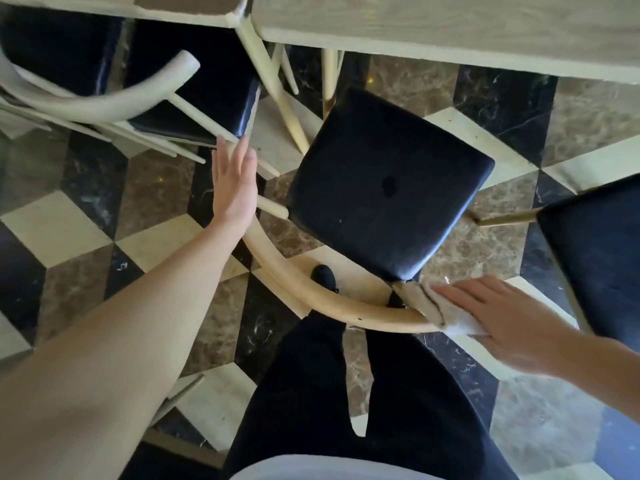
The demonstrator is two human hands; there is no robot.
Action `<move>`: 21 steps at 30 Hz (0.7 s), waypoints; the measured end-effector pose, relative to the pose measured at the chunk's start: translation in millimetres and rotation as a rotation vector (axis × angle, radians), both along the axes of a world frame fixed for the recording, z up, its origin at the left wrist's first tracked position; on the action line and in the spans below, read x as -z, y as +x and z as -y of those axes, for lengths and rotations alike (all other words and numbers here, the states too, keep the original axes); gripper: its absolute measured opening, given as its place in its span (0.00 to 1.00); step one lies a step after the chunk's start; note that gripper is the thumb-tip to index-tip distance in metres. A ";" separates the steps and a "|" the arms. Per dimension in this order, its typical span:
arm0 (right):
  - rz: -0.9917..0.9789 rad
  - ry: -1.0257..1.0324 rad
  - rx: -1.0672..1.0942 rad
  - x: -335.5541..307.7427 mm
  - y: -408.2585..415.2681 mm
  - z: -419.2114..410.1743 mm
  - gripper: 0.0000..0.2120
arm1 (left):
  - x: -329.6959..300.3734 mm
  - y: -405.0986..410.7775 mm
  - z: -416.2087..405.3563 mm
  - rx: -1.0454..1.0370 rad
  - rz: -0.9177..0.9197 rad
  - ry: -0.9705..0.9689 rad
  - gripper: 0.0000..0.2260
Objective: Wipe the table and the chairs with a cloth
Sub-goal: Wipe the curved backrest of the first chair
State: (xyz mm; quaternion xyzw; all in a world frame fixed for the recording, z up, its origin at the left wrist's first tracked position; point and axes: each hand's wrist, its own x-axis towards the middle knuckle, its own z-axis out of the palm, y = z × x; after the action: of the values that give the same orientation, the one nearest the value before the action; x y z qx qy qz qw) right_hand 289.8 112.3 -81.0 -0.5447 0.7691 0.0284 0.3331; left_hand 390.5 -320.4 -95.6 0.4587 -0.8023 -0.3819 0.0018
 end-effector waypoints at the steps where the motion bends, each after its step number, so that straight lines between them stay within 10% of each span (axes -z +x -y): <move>1: -0.013 -0.020 0.017 -1.5 9.2 5.9 0.42 | -1.7 -0.1 0.1 -0.043 -0.058 0.056 0.31; 12: 0.426 -0.007 0.501 -3.5 113.3 238.9 0.31 | -10.5 5.8 9.7 -0.060 -0.182 0.289 0.33; 21: 1.118 -0.283 1.352 19.9 43.5 417.1 0.22 | -8.2 14.4 31.9 -0.079 -0.307 0.592 0.29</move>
State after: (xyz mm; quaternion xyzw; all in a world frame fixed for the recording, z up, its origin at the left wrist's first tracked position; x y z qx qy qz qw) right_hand 333.2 -304.9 -100.9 0.0554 0.6475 -0.5399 0.5350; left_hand 404.9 -352.3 -87.5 0.4070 -0.6287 -0.6626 0.0042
